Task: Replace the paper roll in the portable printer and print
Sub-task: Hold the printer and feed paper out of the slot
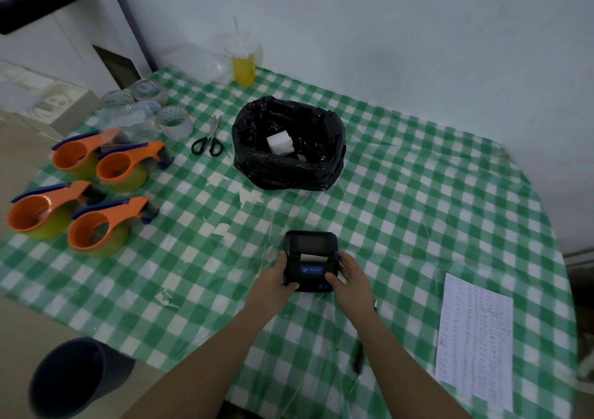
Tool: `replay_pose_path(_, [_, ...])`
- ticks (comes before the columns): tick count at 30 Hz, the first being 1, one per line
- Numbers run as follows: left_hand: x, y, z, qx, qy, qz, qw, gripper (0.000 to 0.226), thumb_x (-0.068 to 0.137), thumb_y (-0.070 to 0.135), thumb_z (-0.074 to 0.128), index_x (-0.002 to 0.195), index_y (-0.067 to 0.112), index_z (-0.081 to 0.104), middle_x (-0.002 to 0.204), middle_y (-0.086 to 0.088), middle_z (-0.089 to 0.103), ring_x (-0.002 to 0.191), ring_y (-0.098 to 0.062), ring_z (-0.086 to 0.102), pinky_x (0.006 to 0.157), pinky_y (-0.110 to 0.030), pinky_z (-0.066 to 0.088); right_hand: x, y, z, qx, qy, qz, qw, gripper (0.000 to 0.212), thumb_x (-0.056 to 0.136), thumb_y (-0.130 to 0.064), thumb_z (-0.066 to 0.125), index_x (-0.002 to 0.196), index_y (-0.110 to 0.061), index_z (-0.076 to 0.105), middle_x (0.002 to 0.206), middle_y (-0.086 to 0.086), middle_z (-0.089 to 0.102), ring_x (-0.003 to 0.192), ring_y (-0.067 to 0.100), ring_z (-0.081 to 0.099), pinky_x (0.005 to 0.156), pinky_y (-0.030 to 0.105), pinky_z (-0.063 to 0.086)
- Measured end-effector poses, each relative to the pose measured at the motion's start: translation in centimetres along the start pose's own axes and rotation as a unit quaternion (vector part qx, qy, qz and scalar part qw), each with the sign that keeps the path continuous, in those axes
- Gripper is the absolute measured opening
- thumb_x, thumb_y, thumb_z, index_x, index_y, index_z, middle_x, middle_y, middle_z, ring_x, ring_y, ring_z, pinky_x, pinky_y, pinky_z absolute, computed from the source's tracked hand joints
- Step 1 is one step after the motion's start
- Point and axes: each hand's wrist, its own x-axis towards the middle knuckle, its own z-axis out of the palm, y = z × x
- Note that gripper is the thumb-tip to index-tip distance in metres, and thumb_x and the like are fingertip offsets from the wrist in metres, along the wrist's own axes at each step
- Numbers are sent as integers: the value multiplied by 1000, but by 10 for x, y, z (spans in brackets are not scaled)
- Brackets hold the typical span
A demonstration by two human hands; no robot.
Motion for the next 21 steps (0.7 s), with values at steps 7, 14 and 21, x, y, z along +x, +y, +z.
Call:
replay_pose_path(7, [-3, 2, -3, -22, -7, 2, 1000, 77, 85, 13, 63, 147, 14, 17, 134, -13, 57, 120, -27, 55, 99, -42, 49, -1, -1, 1, -10, 3, 1, 1000, 51, 85, 0, 60, 131, -15, 45, 135, 8, 53, 126, 22, 48, 104, 37, 42])
replay_pose_path(14, [-2, 9, -8, -50, -27, -18, 998, 76, 85, 11, 63, 146, 11, 19, 142, -10, 48, 129, -24, 47, 102, -30, 40, 1, -2, -2, -13, -10, 5, 1000, 53, 84, 0, 60, 132, -14, 44, 136, 9, 52, 126, 21, 48, 102, 34, 42])
replay_pose_path(21, [-2, 12, -10, -51, -24, -18, 998, 71, 86, 9, 62, 145, 8, 23, 144, -11, 46, 130, -24, 46, 100, -24, 36, 2, -1, -3, -10, -13, 1, 1000, 54, 83, 1, 61, 133, -14, 43, 137, 9, 52, 126, 21, 48, 105, 41, 42])
